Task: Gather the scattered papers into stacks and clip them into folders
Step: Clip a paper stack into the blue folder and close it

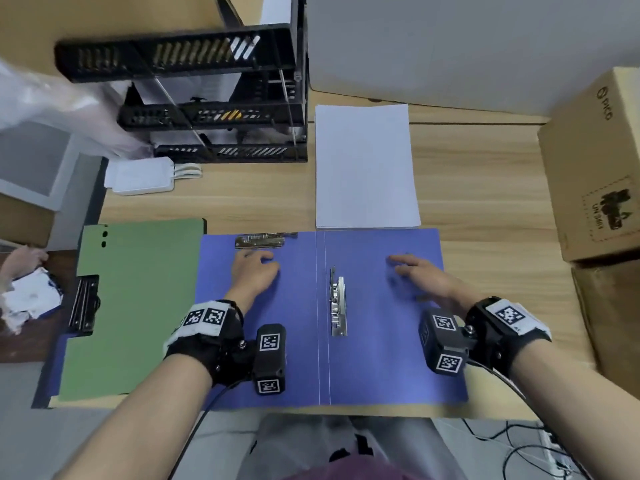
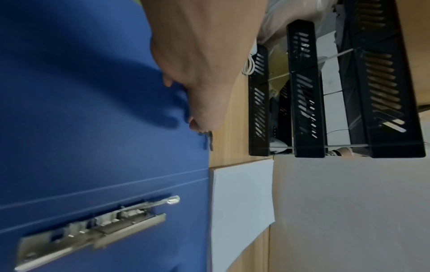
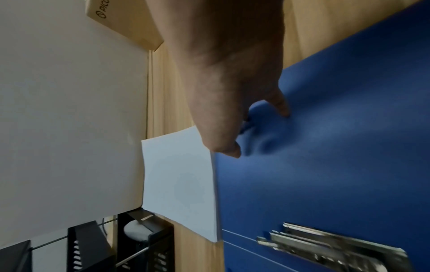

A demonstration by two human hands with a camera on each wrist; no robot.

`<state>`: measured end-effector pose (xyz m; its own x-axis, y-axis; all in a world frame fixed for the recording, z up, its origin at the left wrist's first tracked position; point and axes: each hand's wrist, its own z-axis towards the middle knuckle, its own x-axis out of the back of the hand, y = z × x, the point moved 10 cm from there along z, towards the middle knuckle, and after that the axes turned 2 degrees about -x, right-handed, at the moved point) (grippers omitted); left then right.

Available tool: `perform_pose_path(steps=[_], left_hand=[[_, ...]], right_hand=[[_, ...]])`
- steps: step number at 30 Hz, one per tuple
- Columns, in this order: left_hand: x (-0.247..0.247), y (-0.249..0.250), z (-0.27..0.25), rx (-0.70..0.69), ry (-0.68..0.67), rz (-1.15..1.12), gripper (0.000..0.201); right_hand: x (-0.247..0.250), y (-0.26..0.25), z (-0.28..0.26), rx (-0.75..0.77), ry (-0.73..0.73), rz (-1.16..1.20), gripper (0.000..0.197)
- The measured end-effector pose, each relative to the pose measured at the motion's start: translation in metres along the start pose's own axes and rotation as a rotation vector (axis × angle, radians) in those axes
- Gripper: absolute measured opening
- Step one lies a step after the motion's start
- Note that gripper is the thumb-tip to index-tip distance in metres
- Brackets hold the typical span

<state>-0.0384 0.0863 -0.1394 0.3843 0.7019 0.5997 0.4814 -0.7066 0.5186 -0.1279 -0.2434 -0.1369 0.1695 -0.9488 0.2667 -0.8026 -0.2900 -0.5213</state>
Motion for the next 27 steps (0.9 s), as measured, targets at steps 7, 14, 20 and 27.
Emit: perform_pose_path(steps=[7,14,20,27], left_hand=[[-0.008,0.072,0.014,-0.047,0.023,-0.315,0.014],[-0.031,0.118,0.039,-0.119,-0.019,-0.304,0.022],[-0.049,0.111,0.056,-0.044,-0.089,-0.289,0.02],[-0.042,0.125,0.052,-0.033,-0.098,-0.221,0.009]], right_hand=[[0.046,-0.025,0.021,0.041,0.051,0.211,0.017],[0.088,-0.048,0.06,0.12,0.27,0.159,0.014],[0.084,-0.039,0.096,0.074,0.235,0.119,0.021],[0.082,-0.052,0.083,0.13,0.242,0.186,0.022]])
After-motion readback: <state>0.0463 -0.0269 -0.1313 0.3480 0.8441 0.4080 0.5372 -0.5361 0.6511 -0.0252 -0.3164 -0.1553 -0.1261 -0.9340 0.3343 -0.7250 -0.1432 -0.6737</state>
